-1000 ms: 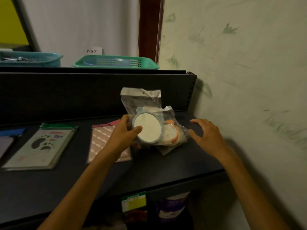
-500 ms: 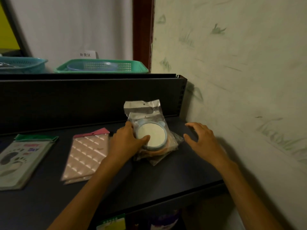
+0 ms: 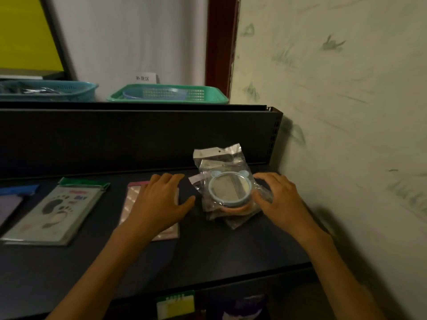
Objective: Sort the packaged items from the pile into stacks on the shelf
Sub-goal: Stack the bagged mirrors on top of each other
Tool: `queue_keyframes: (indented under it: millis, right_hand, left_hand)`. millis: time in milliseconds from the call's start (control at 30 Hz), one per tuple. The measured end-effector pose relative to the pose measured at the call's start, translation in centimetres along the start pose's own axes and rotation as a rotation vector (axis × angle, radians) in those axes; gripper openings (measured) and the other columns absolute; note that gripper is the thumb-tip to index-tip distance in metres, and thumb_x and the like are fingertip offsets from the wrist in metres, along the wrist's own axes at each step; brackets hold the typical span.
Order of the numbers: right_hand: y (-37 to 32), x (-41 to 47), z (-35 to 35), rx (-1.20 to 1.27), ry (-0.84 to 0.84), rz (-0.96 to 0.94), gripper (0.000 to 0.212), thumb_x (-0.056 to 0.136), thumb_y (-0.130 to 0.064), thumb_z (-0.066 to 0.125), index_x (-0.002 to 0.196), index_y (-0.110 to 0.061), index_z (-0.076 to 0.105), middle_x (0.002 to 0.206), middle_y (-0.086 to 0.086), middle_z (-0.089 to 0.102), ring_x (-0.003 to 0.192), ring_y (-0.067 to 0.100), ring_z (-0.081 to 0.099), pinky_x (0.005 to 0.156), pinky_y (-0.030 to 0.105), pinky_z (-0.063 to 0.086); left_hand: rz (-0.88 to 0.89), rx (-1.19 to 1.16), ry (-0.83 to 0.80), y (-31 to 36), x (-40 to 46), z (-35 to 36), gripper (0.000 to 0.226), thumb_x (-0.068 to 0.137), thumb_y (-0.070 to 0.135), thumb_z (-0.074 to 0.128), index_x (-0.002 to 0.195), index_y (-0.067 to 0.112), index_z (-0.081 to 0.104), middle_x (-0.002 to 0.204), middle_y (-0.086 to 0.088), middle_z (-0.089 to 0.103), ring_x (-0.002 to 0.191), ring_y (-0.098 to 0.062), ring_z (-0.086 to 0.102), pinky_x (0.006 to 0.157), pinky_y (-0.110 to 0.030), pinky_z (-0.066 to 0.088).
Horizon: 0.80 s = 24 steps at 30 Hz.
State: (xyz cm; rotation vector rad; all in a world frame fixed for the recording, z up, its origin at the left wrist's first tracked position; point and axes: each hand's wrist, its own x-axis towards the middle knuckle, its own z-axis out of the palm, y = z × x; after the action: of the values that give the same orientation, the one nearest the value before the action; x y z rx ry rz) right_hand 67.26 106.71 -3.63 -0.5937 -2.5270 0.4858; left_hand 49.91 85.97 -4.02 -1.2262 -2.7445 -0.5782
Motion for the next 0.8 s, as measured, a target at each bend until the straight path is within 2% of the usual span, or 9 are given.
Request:
queue_keyframes:
  millis: [133,300,400,533,633,800]
  right_hand:
    - [-3.0,-0.1,1.9,-0.017,-0.061,-0.079,0.046,0.087,-0.044,0.054,0.129,-0.026,0.047,0.131,-0.003,0.050,0.120,0.012,0.042,0.108,0.035,0.033]
    - [-7.7,-1.0,4.5,-0.011,-0.069,-0.138,0.046,0.088,-0.037,0.058,0.131,-0.026,0.047,0.135,-0.005,0.048,0.127,0.010,0.039,0.108,0.026,0.025]
    - [-11.1,-1.6,6.4,-0.057,-0.102,-0.165,0.047,0.089,-0.043,0.055,0.133,-0.028,0.046,0.135,-0.006,0.048,0.127,0.012,0.040,0.108,0.029,0.026]
    - [-17.7,-2.8,9.2,-0.042,-0.128,-0.198,0.045,0.089,-0.041,0.053,0.131,-0.026,0.047,0.133,-0.004,0.049,0.124,0.015,0.041,0.106,0.029,0.026]
    - [-23.7,-4.2,11.8,-0.023,-0.134,-0.225,0.049,0.086,-0.049,0.048,0.130,-0.027,0.049,0.132,-0.005,0.051,0.125,0.016,0.043,0.106,0.030,0.027]
    - [-32.7,-6.9,16.4,-0.012,-0.178,-0.247,0.045,0.091,-0.039,0.055,0.133,-0.026,0.046,0.135,-0.004,0.047,0.127,0.017,0.039,0.106,0.030,0.026]
  left_hand:
    - [-0.037,0.058,-0.013,-2.1,-2.0,-1.1,0.075,0.084,0.058,0.054,0.147,0.030,0.023,0.150,0.002,0.033,0.136,-0.021,0.028,0.110,-0.043,0.027]
    - [-0.058,0.089,0.023,-5.7,-5.1,-3.1,0.073,0.083,0.058,0.054,0.145,0.031,0.026,0.146,0.002,0.036,0.132,-0.021,0.033,0.107,-0.040,0.031]
    - [-0.111,0.092,-0.003,-8.9,-7.7,-4.9,0.074,0.085,0.056,0.053,0.147,0.028,0.024,0.150,-0.001,0.032,0.136,-0.024,0.030,0.110,-0.042,0.028]
    - [-0.133,0.097,0.013,-14.8,-12.2,-8.2,0.075,0.084,0.058,0.051,0.147,0.025,0.027,0.150,-0.001,0.034,0.133,-0.025,0.033,0.107,-0.043,0.033]
    - [-0.161,0.060,0.022,-20.2,-16.0,-10.9,0.080,0.075,0.062,0.046,0.144,0.025,0.034,0.144,-0.001,0.042,0.129,-0.025,0.038,0.103,-0.045,0.038]
    - [-0.210,0.135,0.021,-29.1,-21.8,-13.9,0.068,0.086,0.053,0.053,0.145,0.025,0.030,0.146,0.000,0.037,0.131,-0.026,0.033,0.103,-0.044,0.033]
